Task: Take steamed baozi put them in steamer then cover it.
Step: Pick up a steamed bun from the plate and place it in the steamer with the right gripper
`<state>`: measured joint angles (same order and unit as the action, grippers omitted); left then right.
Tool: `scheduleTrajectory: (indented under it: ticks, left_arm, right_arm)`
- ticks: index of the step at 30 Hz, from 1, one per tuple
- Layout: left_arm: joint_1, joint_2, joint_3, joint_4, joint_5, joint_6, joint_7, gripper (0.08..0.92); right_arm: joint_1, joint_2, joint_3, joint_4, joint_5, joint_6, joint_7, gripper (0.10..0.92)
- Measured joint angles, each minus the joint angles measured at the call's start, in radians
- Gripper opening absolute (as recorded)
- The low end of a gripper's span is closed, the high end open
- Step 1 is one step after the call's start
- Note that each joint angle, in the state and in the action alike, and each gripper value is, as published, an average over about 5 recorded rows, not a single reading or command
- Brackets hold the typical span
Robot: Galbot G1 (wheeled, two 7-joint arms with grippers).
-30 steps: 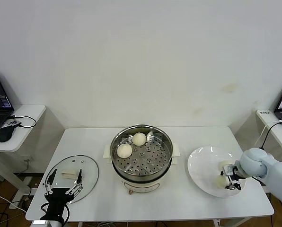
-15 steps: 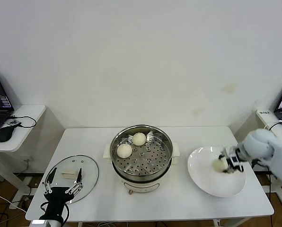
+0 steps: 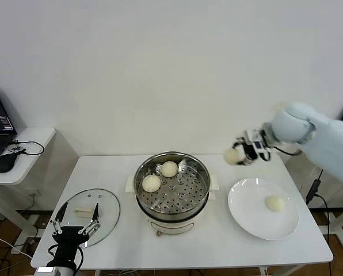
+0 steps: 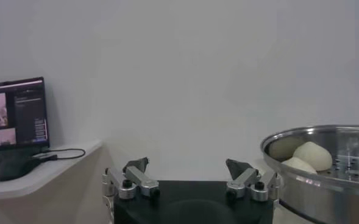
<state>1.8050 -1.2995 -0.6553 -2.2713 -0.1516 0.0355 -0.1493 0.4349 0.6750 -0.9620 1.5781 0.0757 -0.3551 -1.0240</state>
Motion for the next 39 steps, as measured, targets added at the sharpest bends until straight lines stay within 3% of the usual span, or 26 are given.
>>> scheduleTrajectory:
  ticks: [13, 39]
  left_arm:
    - [-0.005, -0.001, -0.021, -0.002, -0.004, 0.0, 0.0, 0.823]
    - [-0.032, -0.008, -0.023, 0.036, -0.014, -0.001, 0.0, 0.823]
  right_arm:
    - [0.063, 0.235, -0.166, -0.03, 0.072, 0.082, 0.061, 0.614]
    - [0.004, 0.428, -0.301, -0.074, -0.15, 0.458, 0.08, 0.625]
